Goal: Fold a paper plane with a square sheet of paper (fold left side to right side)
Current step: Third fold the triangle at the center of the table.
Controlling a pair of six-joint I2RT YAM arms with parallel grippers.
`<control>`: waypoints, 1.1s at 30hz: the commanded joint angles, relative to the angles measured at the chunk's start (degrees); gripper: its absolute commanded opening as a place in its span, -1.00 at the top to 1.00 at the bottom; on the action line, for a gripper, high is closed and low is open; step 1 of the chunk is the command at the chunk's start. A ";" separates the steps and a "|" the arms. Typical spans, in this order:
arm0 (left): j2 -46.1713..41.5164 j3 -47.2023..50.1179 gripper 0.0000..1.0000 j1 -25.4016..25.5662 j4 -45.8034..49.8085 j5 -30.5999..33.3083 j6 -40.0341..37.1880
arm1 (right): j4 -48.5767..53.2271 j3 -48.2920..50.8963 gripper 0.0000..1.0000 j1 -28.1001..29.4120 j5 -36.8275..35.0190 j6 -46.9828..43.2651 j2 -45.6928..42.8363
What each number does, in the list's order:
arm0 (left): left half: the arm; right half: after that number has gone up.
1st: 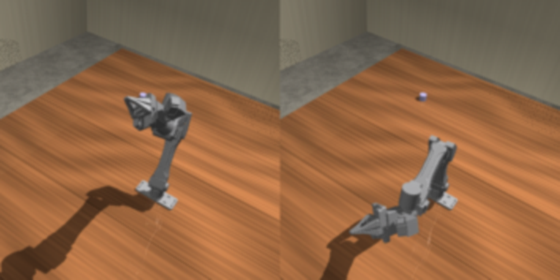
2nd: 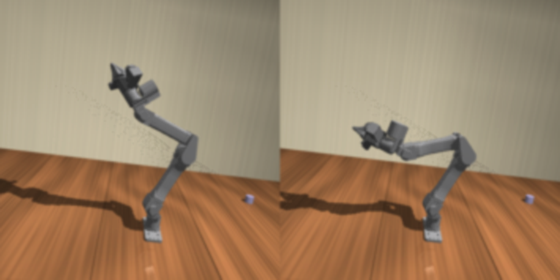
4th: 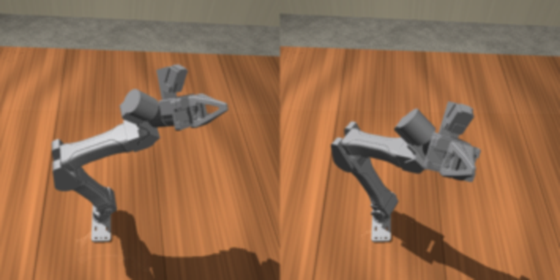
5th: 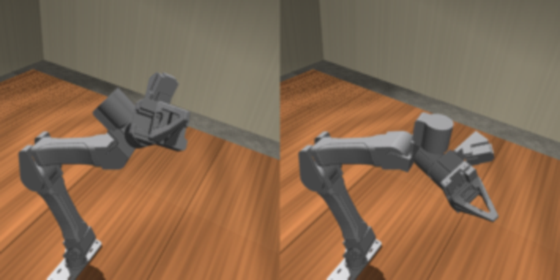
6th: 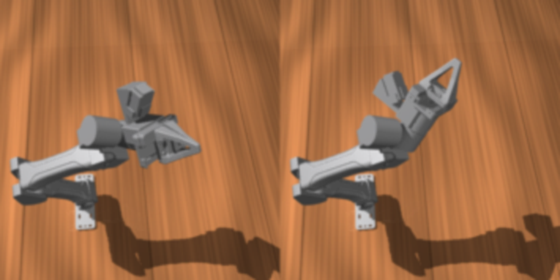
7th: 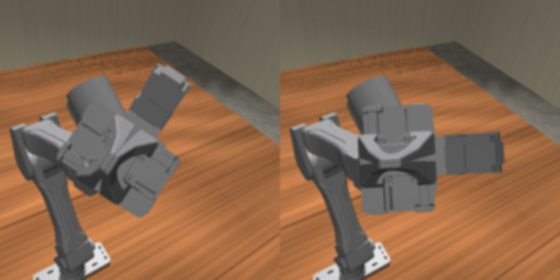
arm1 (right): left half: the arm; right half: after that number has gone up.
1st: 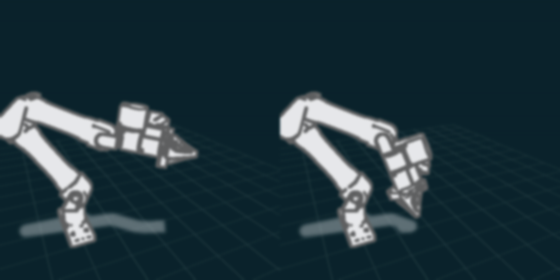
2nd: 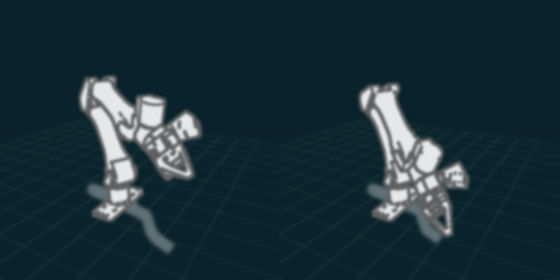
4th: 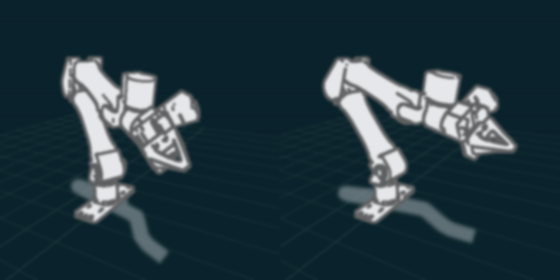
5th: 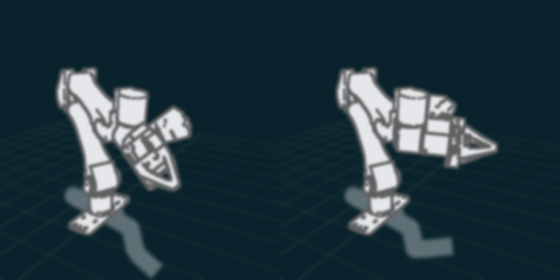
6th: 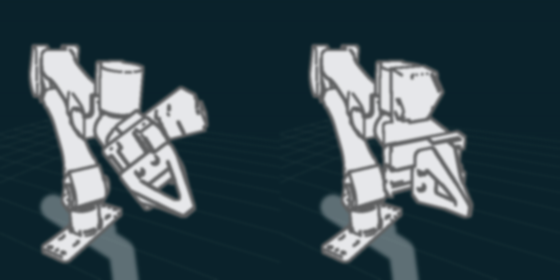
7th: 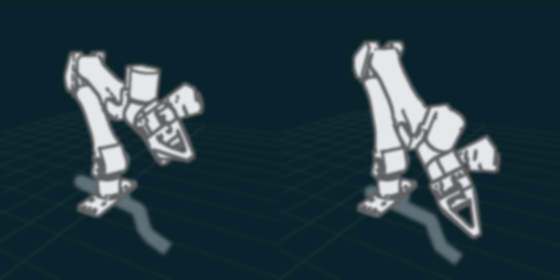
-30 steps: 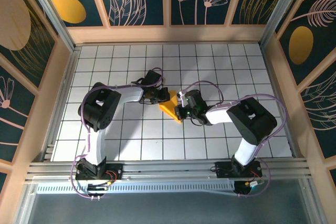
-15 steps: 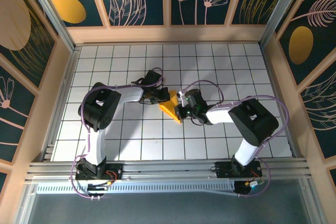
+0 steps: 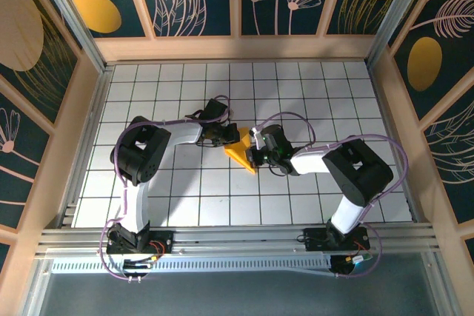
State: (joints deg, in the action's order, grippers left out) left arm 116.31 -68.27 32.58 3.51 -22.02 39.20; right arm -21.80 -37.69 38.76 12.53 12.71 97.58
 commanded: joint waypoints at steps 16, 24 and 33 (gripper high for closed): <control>2.13 0.02 0.94 0.23 3.61 1.89 -0.34 | 0.91 -0.42 1.00 -0.26 0.92 -0.36 3.23; -0.10 -5.54 0.73 0.07 6.22 2.97 -1.39 | 1.63 1.04 1.00 -0.20 0.25 -0.05 3.32; -9.19 -2.78 0.71 -1.00 4.12 5.58 -1.02 | 1.76 0.87 1.00 -0.24 0.29 -0.05 3.40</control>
State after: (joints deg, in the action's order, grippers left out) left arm 112.73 -73.52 32.23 7.84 -18.28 38.57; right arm -22.06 -38.09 38.72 13.15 12.56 99.39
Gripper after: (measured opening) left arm 0.151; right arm 0.047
